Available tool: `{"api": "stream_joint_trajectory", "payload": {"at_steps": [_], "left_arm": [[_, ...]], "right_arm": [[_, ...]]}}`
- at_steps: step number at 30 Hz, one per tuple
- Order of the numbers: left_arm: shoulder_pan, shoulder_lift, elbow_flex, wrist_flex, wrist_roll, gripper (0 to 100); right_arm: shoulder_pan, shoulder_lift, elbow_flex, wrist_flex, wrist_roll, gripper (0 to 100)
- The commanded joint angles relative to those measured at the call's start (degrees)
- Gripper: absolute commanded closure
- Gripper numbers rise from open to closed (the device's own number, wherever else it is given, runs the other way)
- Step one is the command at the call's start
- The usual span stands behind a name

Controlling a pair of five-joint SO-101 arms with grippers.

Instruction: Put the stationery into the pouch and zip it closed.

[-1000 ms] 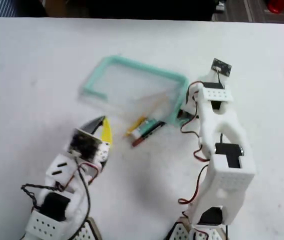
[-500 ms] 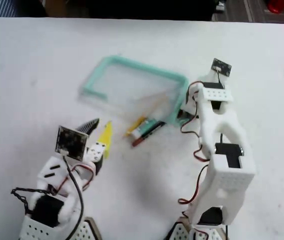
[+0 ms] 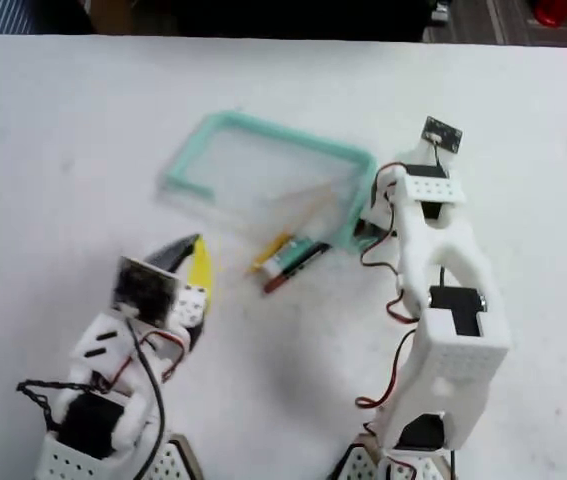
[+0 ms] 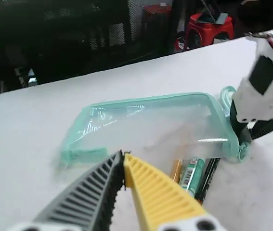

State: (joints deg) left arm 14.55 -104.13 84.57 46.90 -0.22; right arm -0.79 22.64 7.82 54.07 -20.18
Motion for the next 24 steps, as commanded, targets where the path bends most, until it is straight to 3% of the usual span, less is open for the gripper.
{"api": "stream_joint_trajectory", "payload": {"at_steps": [1,14,17,24], "left_arm": [[-4.5,-0.7,-3.0,0.1,9.8,98],[-8.0,-0.7,-3.3,0.2,9.7,97],[-7.3,-0.7,-3.3,-0.3,4.1,98],[-1.1,-0.7,-1.6,-1.2,-3.3,98]], "right_arm": [[-1.2,-0.5,-1.3,0.5,-0.2,98.2],[-0.9,-0.5,-1.3,0.5,-0.2,98.2],[-0.7,-1.1,-2.1,2.0,-0.2,98.2],[0.7,-12.3,-10.5,16.0,1.2,98.2]]}}
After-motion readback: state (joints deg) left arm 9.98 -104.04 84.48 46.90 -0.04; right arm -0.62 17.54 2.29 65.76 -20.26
